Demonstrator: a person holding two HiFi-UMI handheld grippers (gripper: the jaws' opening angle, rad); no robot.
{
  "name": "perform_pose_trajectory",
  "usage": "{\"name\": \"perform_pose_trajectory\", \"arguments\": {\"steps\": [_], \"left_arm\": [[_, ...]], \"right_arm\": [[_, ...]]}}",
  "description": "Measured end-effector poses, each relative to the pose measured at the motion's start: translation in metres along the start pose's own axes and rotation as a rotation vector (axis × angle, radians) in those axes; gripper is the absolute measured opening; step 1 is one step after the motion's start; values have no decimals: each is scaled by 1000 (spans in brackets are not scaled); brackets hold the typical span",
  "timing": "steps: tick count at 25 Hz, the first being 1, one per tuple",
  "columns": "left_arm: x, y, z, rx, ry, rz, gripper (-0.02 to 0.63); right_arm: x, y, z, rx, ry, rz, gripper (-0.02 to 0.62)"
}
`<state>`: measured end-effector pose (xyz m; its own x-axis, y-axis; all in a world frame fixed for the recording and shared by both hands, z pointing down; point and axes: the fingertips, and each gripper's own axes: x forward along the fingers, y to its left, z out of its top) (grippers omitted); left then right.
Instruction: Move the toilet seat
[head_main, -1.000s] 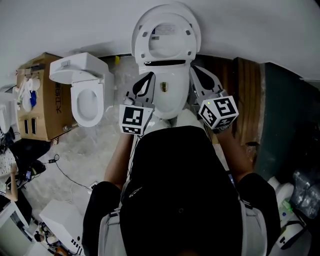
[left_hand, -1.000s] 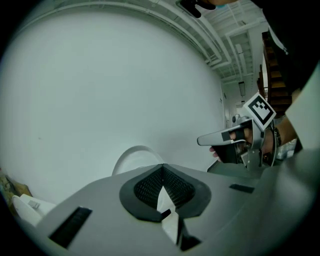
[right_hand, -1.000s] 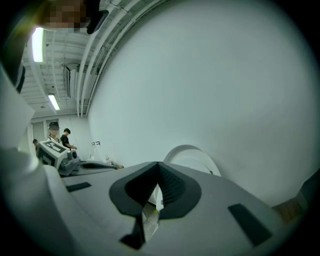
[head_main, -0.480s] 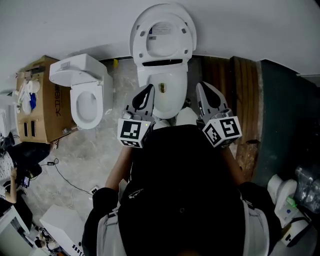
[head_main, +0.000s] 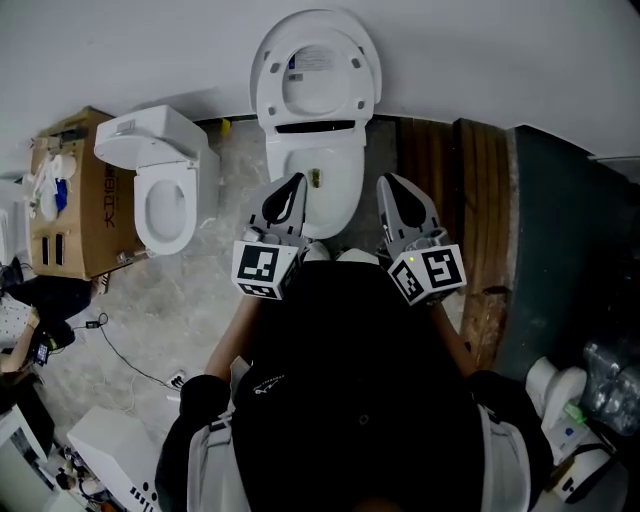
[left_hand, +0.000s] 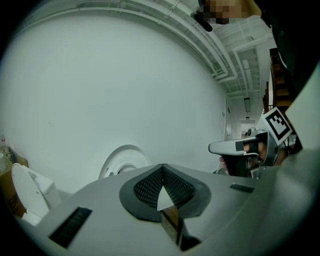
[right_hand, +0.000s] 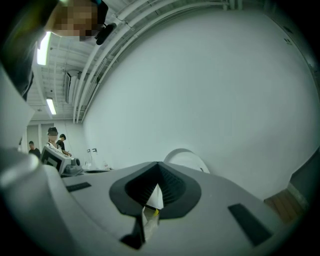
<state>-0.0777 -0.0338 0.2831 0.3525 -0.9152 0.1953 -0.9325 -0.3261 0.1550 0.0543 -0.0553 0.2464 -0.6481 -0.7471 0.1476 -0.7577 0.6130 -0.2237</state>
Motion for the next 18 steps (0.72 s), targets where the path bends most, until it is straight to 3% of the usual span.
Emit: {"name": "perform_pose_trajectory", "arguments": {"steps": [6,10,18], "left_arm": [[-7,-41,2,9,3,2,9],[-29,-58,-3,12,4,52,9],[-106,-33,-13,-25,-20,288,9]], "right_arm": [[-36,-7,-9,28,29,13,14],[-49,2,-17,43,40,65,14],[-40,54,-34,26,94,254,14]]}}
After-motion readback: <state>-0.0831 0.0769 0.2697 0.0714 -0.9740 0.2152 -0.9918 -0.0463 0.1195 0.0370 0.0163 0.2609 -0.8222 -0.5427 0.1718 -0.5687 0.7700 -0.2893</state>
